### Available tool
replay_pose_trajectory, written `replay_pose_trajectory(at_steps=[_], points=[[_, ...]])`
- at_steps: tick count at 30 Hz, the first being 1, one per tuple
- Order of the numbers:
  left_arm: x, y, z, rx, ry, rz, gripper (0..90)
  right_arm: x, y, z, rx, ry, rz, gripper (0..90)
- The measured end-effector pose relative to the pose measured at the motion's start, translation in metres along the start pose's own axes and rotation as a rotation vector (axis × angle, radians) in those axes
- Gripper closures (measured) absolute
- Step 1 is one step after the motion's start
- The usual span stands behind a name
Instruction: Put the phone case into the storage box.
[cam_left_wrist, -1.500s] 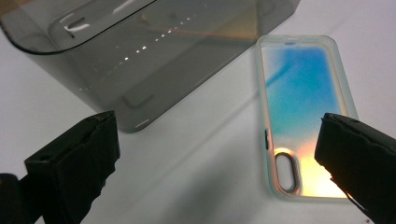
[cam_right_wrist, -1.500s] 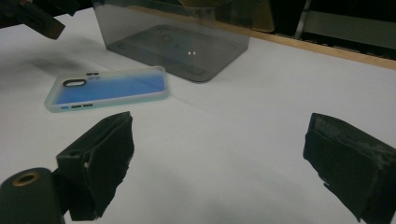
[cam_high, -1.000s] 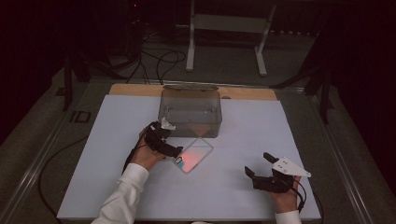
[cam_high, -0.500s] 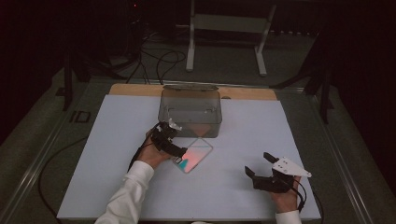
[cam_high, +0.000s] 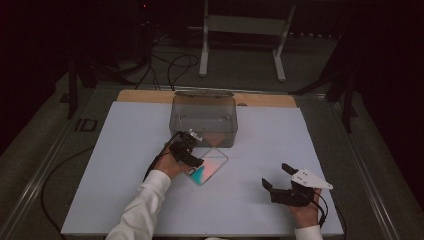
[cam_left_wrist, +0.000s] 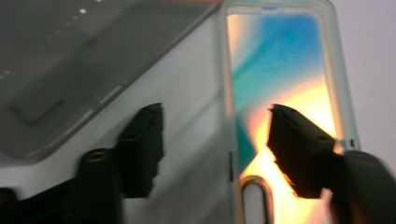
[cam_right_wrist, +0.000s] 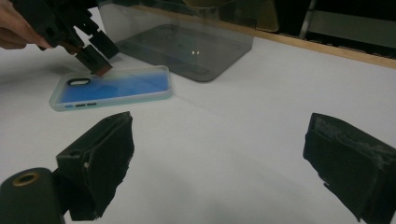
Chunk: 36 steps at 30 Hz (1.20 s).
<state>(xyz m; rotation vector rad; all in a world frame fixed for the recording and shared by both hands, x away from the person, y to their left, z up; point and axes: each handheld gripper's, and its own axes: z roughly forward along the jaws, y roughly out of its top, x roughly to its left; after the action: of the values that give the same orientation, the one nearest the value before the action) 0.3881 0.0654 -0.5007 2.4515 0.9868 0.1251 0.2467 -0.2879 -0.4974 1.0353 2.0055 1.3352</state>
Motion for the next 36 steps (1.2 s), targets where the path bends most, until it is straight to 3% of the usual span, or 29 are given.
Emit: replay_pose_trajectory(at_steps=[7,9,15,28,34,36], points=[[0.001,0.002,0.003,0.054,-0.052,-0.007,70.3,-0.001,0.000,0.000,0.002,0.000,0.002,8.6],[0.002,0.003,0.003,0.063,-0.073,-0.015,75.6,0.000,0.000,0.000,0.002,0.000,0.002,8.6],[0.005,0.007,0.003,0.095,-0.066,-0.026,87.3,0.000,0.000,0.001,0.003,0.003,-0.001,8.6],[0.000,0.008,0.002,0.105,-0.041,0.015,89.2,-0.001,0.000,0.000,0.002,0.005,0.002,8.7],[-0.001,0.003,-0.004,0.066,-0.043,0.004,89.2,-0.001,0.000,0.001,0.006,0.005,0.002,8.7],[-0.003,-0.001,-0.013,0.023,-0.033,0.006,89.2,0.000,0.000,0.001,0.008,0.005,0.002,8.7]])
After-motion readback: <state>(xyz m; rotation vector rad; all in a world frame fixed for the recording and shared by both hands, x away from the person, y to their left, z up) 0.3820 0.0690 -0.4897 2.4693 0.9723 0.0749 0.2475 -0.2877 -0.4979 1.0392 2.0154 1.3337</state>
